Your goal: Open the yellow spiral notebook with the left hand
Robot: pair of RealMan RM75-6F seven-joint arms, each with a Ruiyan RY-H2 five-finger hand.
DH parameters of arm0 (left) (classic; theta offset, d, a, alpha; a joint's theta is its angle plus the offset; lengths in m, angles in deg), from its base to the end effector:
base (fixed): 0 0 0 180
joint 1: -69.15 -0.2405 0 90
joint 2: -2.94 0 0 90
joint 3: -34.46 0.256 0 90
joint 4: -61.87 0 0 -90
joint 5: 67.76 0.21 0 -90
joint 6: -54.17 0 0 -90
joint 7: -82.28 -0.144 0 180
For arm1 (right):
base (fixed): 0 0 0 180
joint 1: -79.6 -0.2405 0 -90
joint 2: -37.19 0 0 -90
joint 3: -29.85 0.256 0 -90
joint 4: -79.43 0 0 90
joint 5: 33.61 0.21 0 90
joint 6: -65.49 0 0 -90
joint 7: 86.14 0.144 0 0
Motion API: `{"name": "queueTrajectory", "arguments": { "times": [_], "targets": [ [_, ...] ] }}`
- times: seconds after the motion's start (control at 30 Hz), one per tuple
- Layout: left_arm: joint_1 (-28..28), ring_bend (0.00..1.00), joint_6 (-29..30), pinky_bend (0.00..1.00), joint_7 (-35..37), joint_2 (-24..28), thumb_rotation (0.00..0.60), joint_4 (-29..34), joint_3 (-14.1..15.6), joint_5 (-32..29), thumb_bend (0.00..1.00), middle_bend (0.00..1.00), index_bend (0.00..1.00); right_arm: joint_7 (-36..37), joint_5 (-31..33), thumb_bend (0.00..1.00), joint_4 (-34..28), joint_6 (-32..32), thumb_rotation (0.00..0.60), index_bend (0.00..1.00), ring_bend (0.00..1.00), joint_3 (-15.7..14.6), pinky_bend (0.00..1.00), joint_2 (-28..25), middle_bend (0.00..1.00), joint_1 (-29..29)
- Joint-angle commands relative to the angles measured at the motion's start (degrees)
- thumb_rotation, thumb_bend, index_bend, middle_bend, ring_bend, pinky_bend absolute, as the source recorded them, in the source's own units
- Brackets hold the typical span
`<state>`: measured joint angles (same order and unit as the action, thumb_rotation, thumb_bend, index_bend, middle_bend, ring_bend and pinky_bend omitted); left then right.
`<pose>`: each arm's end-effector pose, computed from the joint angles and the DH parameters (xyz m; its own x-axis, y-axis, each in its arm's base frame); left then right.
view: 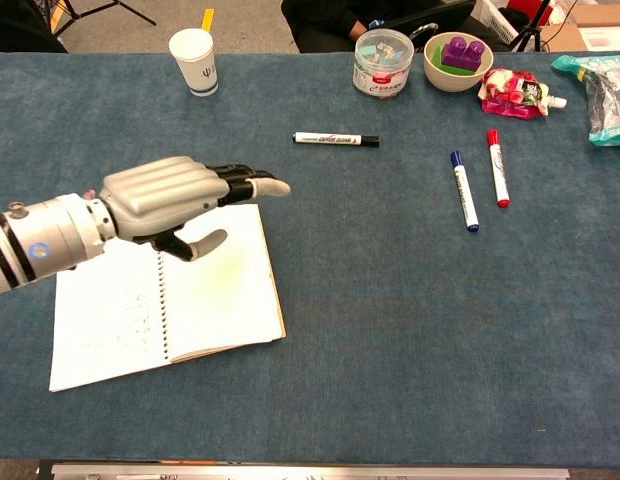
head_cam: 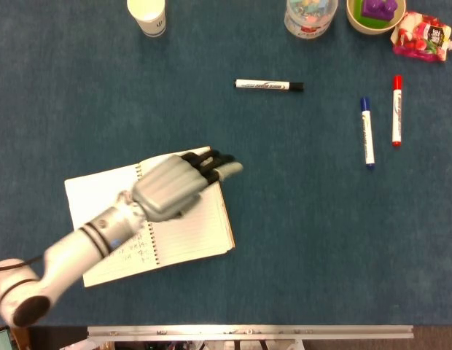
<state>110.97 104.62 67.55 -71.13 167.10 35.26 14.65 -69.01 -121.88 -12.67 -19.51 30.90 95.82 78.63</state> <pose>-0.1268 0.2556 0.0078 0.5686 0.3696 0.7349 0.7074 -0.6756 -0.2076 -0.3272 -0.1530 0.1840 0.2080 -0.0536 0.9767 -0.9772 0.0319 0.2099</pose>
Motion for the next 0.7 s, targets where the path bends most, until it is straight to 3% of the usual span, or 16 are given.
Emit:
{"name": "queueTrajectory", "arguments": {
  "times": [0.03, 0.2, 0.37, 0.7],
  "targets": [
    [-4.44, 0.08, 7.23, 0.26, 1.23, 4.00, 0.600, 1.58, 1.93, 3.60, 0.55, 0.06, 0.00, -0.23, -0.20, 0.39, -0.10, 0.32, 0.600, 0.36, 0.22, -0.06, 0.29, -0.11, 0.32, -0.25],
    [-10.64, 0.08, 16.19, 0.22, 3.26, 5.73, 0.600, -1.37, 3.34, 4.87, 0.55, 0.06, 0.00, -1.35, -0.63, 0.39, -0.72, 0.73, 0.600, 0.36, 0.22, -0.04, 0.29, -0.71, 0.32, -0.75],
    [-17.36, 0.08, 23.42, 0.20, 6.43, 6.62, 0.600, -7.27, 4.12, 2.26, 0.55, 0.06, 0.00, -2.62, -0.85, 0.39, -1.63, 0.95, 0.600, 0.36, 0.22, 0.12, 0.29, -1.30, 0.32, -1.20],
    [-27.49, 0.08, 31.91, 0.19, 15.99, 9.21, 0.600, -13.73, 3.22, -3.50, 0.55, 0.06, 0.00, -5.62, -0.66, 0.39, -3.01, 3.03, 0.600, 0.36, 0.22, 0.56, 0.29, -1.66, 0.32, -2.95]
  ]
}}
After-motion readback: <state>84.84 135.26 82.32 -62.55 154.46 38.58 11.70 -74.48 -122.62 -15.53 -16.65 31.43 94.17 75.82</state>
